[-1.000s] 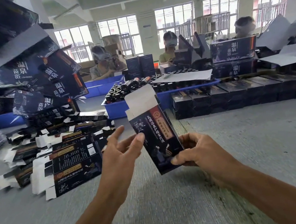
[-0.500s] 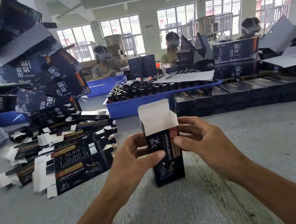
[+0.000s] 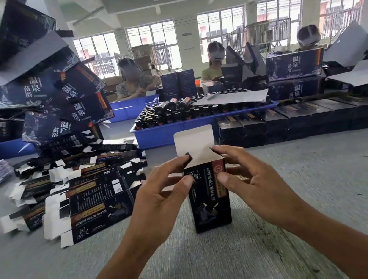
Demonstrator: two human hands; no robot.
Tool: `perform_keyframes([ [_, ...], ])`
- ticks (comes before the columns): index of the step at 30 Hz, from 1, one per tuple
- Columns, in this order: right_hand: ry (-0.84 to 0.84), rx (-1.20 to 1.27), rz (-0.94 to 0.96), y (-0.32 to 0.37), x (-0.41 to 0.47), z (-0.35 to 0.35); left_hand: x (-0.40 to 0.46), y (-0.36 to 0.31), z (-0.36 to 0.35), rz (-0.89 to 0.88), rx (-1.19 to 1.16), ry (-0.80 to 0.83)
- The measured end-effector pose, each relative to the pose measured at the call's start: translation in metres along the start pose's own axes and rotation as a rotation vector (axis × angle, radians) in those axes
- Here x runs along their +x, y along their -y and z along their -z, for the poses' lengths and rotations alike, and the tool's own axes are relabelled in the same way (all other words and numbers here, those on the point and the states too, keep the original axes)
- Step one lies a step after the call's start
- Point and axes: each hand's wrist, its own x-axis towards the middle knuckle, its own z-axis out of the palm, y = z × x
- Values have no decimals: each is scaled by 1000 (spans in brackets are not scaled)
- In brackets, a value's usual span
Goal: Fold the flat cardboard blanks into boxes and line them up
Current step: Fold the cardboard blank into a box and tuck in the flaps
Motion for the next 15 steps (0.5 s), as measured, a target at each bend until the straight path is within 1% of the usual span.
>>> perform_keyframes([
  [4, 5, 0, -9, 4, 0, 3, 0, 1, 1, -1, -6, 13],
  [9, -58, 35, 27, 10, -1, 1, 1, -2, -1, -50, 1, -1],
  [12, -89, 130, 59, 11, -2, -1, 1, -4, -3, -50, -66, -7],
  [15, -96, 175, 49, 12, -2, -3, 1, -5, -3, -44, -66, -41],
])
